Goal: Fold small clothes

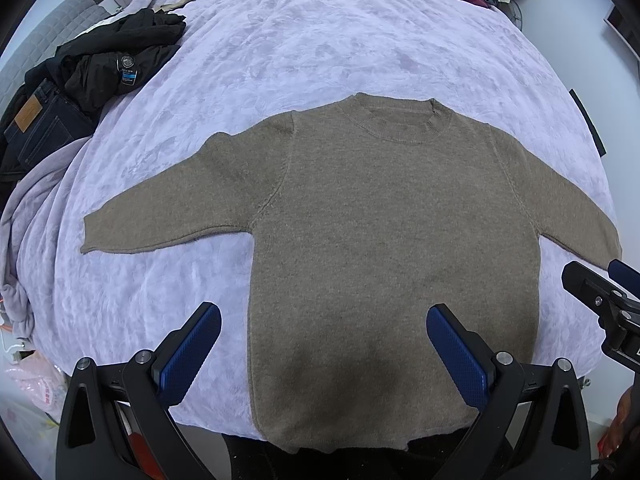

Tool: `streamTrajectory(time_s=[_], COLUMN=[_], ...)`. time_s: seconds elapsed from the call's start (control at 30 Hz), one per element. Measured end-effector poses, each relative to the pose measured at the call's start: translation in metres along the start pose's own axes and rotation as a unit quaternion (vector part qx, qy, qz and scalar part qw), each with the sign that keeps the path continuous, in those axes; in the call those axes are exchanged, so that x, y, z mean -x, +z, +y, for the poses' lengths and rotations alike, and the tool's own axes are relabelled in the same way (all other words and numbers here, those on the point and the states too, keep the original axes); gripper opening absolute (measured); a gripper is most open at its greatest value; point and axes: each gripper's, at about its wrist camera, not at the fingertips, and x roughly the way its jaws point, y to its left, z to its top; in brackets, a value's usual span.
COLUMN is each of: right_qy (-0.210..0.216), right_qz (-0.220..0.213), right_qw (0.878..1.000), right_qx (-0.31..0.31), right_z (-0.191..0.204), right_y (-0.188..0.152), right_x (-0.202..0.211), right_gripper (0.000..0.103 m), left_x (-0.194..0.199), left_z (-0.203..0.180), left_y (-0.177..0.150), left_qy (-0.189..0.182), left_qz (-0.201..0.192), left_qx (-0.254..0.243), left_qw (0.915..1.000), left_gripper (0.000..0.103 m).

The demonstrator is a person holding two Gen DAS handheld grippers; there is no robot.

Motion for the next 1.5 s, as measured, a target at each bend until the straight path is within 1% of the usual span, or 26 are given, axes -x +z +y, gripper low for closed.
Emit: streamTrajectory(time_s=[0.93,1.5], right_qy=[-0.009,-0.011], right_qz=[0.006,0.019], right_qw=[1.000,1.000], right_qx=[0.009,0.013], right_z=[0.006,0.009], right_y=[-0.005,-0.001], right_x=[-0.005,-0.015], right_gripper=[0.103,0.103], left_x=[-0.001,-0.015], left_z=[0.009,0.016], left_y=[-0.007,-0.006], left_qy=[-0.002,-0.003], left_qz=[0.002,0.011], left_qx=[0.002,0.005], left_qw=[1.0000,0.9999], left_gripper=[0.103,0.103])
